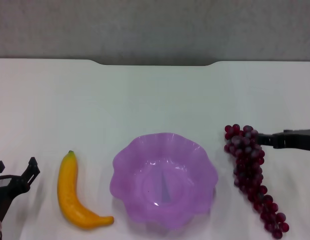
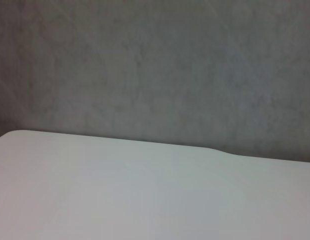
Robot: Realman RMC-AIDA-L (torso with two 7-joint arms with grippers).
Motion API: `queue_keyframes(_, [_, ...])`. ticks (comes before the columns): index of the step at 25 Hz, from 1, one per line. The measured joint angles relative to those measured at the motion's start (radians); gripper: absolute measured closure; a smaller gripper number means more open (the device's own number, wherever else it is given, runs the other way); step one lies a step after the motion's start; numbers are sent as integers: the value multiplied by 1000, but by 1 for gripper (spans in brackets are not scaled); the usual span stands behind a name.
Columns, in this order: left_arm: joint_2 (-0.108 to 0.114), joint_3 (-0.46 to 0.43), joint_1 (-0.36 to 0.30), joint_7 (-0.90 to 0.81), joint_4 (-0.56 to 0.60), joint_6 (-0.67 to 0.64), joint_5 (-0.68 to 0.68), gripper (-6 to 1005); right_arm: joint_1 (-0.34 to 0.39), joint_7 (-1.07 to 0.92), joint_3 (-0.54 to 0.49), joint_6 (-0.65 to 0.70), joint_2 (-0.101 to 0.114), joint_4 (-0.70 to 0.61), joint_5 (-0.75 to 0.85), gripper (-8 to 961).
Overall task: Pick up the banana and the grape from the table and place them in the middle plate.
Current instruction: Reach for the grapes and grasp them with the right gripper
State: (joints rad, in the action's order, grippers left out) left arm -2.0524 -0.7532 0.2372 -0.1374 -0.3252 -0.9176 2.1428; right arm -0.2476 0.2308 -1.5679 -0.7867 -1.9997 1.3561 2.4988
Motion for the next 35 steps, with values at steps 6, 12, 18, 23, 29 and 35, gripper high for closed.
queue_keyframes(6, [0, 0, 1, 0, -1, -1, 0, 105, -108, -10, -13, -55, -1, -188, 1, 142])
queue_keyframes(12, [0, 0, 5, 1, -3, -1, 0, 105, -130, -4, 13, -42, -3, -245, -5, 145])
queue_keyframes(18, [0, 0, 10, 2, -2, -1, 0, 105, -126, -4, 31, -8, -4, -246, -6, 147])
queue_keyframes(23, [0, 2, 10, 3, -2, 0, 0, 106, -126, -3, 66, 36, -4, -268, -7, 149])
queue_keyframes(29, [-1, 2, 10, 3, -1, 0, 0, 106, -129, -3, 120, 112, -6, -314, -8, 151])
queue_keyframes(35, [-2, 2, 10, 2, 0, 2, 0, 107, -136, -3, 172, 182, -7, -352, -8, 154])
